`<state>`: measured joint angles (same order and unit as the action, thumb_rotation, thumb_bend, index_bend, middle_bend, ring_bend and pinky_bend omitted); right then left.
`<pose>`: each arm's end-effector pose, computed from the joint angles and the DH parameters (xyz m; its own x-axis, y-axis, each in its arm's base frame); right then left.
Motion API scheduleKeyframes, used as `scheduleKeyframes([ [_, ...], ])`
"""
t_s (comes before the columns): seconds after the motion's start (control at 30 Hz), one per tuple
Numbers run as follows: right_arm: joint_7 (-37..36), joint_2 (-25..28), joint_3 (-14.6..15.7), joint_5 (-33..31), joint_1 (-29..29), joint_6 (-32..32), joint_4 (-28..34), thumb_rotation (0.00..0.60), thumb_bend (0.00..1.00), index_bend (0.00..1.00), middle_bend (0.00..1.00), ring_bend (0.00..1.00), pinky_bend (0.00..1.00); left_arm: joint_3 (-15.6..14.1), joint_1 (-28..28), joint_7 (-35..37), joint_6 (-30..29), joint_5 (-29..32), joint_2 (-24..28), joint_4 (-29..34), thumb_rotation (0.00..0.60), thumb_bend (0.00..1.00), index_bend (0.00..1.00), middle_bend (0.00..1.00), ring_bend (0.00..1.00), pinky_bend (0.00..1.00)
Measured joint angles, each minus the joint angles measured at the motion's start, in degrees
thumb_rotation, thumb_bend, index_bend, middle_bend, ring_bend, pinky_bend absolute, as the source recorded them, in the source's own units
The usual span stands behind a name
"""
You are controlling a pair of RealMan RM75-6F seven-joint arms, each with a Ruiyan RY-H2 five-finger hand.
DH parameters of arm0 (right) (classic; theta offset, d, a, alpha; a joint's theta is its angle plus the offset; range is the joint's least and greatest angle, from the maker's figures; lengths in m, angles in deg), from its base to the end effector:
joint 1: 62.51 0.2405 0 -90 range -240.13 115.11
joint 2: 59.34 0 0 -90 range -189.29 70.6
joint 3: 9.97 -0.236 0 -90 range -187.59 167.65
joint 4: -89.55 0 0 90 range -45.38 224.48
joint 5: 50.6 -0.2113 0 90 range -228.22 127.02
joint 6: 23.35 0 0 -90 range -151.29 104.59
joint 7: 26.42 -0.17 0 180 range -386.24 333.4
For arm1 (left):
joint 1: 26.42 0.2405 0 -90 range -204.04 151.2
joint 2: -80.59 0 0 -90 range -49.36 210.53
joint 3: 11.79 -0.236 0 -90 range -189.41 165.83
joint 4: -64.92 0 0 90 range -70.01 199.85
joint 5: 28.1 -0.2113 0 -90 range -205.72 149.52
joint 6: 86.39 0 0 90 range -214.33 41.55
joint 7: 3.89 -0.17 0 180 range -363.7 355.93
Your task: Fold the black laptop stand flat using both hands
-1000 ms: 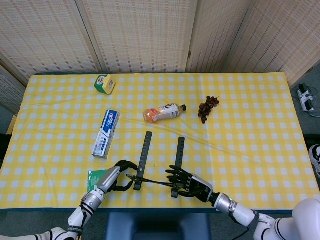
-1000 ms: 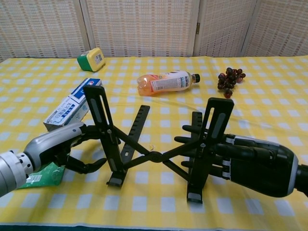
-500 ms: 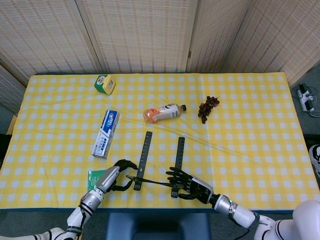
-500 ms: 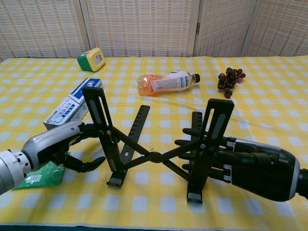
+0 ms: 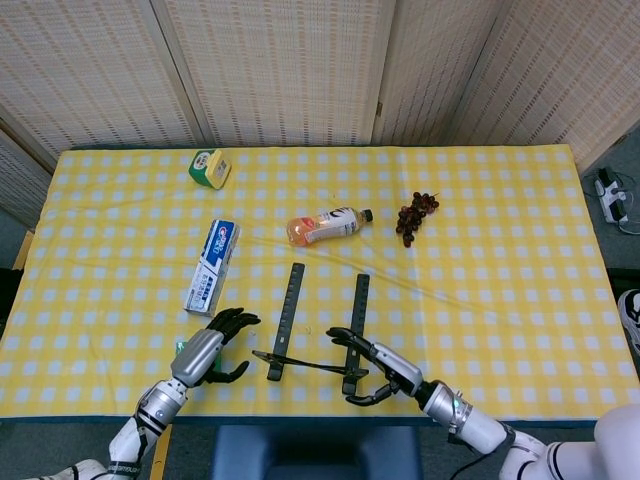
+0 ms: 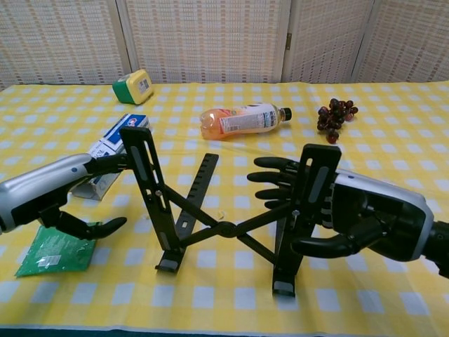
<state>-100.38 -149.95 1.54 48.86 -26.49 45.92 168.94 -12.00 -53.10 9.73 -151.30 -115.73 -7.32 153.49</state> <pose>-0.1495 -0.2317 -0.0597 -0.5089 -0.7833 0.3570 -0.6523 0.0803 -0.7537 -0.1634 0.2531 -0.0339 0.0052 0.4510 0.8925 0.9372 -0.3135 0.1530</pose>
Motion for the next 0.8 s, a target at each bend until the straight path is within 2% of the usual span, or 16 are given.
scheduleKeyframes([
  [0.27, 9.93, -1.15, -4.6, -2.77, 0.71, -1.85, 1.76, 0.6, 0.26, 0.0, 0.05, 0.06, 0.0, 0.19, 0.91, -1.22, -3.41, -1.58, 3.38, 1.78, 0.6, 0.43, 0.17, 0.16, 0.04, 0.0],
  [0.4, 14.54, -2.61, -7.59, -6.42, 0.57, -2.92, 1.69, 0.6, 0.26, 0.0, 0.03, 0.05, 0.0, 0.21, 1.18, -0.96, -4.03, -1.85, 4.05, 1.99, 0.6, 0.43, 0.17, 0.16, 0.04, 0.0],
  [0.8, 19.43, -5.77, -14.6, -15.59, -2.2, -2.91, 0.36, 0.6, 0.26, 0.0, 0.0, 0.0, 0.0, 0.31, 1.23, -0.61, -4.59, -2.3, 4.57, 1.79, 0.6, 0.43, 0.17, 0.16, 0.04, 0.0],
])
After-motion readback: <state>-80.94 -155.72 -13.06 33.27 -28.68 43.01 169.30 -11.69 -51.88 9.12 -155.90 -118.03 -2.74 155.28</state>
